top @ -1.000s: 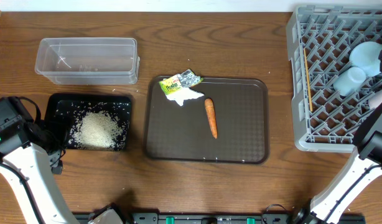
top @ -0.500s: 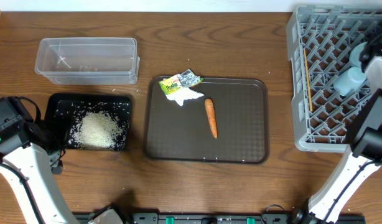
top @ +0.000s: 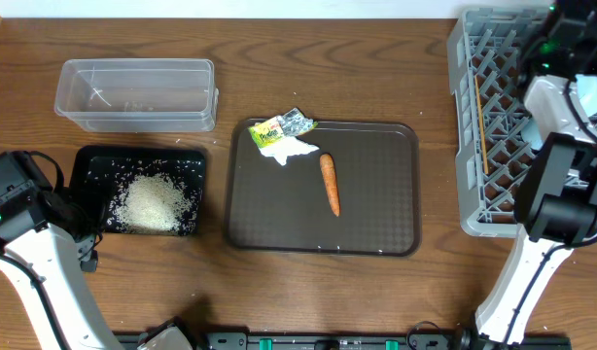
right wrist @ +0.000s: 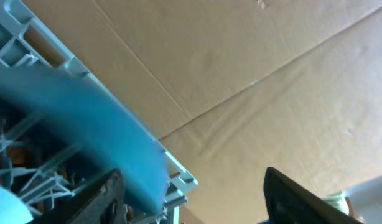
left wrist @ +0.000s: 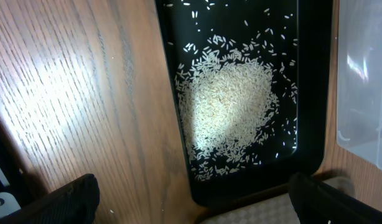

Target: Sort waste into correct bins and load items into the dishwasher rack

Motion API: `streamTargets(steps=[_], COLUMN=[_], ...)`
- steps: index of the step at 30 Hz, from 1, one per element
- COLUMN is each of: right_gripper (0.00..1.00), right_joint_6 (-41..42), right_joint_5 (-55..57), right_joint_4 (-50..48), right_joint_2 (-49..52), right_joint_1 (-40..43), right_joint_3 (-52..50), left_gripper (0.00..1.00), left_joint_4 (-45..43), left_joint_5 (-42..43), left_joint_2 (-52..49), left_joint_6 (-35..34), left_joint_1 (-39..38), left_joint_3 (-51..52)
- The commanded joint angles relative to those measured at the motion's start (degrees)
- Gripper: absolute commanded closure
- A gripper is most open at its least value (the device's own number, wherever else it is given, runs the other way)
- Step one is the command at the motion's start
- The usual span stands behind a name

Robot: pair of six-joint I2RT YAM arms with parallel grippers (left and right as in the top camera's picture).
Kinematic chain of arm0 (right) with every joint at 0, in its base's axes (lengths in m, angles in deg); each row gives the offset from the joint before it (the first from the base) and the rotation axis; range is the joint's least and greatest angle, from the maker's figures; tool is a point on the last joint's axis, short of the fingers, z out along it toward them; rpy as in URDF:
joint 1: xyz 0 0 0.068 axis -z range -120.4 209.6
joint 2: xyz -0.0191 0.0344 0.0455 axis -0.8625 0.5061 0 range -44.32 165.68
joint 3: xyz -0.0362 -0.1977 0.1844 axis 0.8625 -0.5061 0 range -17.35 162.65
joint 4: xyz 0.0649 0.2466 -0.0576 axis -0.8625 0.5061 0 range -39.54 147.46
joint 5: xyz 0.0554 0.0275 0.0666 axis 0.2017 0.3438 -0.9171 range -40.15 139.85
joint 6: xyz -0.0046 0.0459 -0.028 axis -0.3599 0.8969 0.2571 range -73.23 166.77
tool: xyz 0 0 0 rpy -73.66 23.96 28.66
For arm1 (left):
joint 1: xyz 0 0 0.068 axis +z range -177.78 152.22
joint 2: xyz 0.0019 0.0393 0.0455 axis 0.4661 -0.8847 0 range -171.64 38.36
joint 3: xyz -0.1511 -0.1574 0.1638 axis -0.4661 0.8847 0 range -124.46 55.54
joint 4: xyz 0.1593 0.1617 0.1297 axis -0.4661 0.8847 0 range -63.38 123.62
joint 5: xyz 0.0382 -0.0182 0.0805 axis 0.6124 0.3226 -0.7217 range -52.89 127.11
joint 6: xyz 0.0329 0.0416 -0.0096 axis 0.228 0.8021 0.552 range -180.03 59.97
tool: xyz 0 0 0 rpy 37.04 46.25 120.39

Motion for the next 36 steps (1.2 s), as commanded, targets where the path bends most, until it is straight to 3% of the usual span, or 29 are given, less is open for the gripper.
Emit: streamTargets(steps=[1, 15, 30, 33, 34, 35, 36], right_gripper=[0.26, 0.16, 0.17, 0.04, 0.04, 0.17, 0.38], right_joint_6=[3.9, 9.2, 18.0, 24.5, 27.4, 29.3, 31.4], right_joint_5=[4.5, 5.9, 7.1, 7.1, 7.1, 7.0, 6.8], right_joint_4=[-0.1, -0.1, 0.0, 0.0, 0.0, 0.0, 0.0], right_joint_2=[-2.4, -4.2, -7.7, -8.1, -8.1, -8.2, -8.1], right_joint_1=[-2.2, -12.9, -20.2, -20.7, -20.8, -20.8, -20.6], right_joint_3=[0.2, 0.2, 0.0, 0.0, 0.0, 0.0, 0.0], left_gripper=[0.0, 0.0, 0.0, 0.0, 0.0, 0.0, 0.0], left_joint_4=[0.1, 0.1, 0.1, 0.1, 0.1, 0.1, 0.1], left_joint_5=[-0.5, -0.5, -0.5, -0.5, -0.5, -0.5, -0.5], left_joint_2=[0.4, 0.4, 0.4, 0.4, 0.4, 0.4, 0.4], left_joint_6=[-0.5, -0.5, -0.5, -0.5, -0.5, -0.5, -0.5], left_joint_1=[0.3, 0.3, 0.3, 0.3, 0.3, 0.3, 0.3], left_joint_3=[-0.8, -0.8, -0.8, -0.8, -0.8, -0.8, -0.8])
